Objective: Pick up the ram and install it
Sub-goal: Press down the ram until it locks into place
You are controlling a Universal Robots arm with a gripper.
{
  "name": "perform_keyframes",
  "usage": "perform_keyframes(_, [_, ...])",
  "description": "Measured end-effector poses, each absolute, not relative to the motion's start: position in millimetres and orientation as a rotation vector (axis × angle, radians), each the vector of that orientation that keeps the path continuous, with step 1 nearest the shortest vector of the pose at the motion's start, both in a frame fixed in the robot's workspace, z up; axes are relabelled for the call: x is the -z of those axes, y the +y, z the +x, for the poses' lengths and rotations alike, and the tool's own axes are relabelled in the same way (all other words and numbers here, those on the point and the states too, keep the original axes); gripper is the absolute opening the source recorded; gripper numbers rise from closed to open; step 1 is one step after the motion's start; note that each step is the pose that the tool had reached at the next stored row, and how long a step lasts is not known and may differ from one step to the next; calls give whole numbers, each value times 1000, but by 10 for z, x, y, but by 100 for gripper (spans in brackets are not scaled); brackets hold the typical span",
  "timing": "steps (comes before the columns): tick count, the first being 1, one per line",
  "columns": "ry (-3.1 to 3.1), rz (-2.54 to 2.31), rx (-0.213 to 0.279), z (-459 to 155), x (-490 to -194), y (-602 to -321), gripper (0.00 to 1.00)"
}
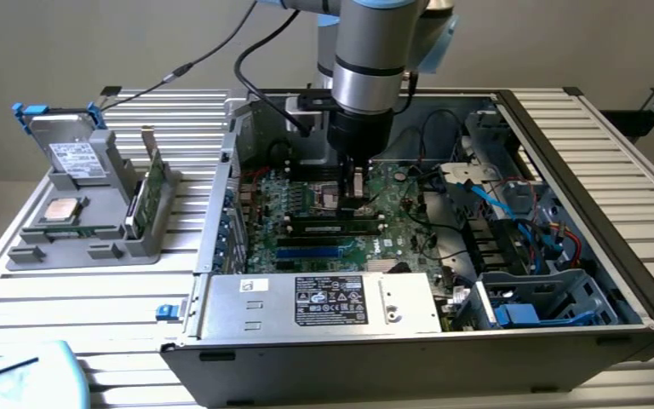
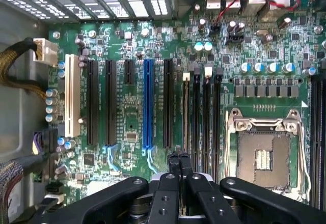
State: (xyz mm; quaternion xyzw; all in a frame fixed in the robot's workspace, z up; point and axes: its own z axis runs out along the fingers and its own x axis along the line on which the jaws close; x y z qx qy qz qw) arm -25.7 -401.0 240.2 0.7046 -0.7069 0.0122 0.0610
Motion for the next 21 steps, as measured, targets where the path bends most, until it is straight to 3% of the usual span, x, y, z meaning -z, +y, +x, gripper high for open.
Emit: perform_keyframes(21, [-2144,2125,-36,-254,-2403,-3976,10])
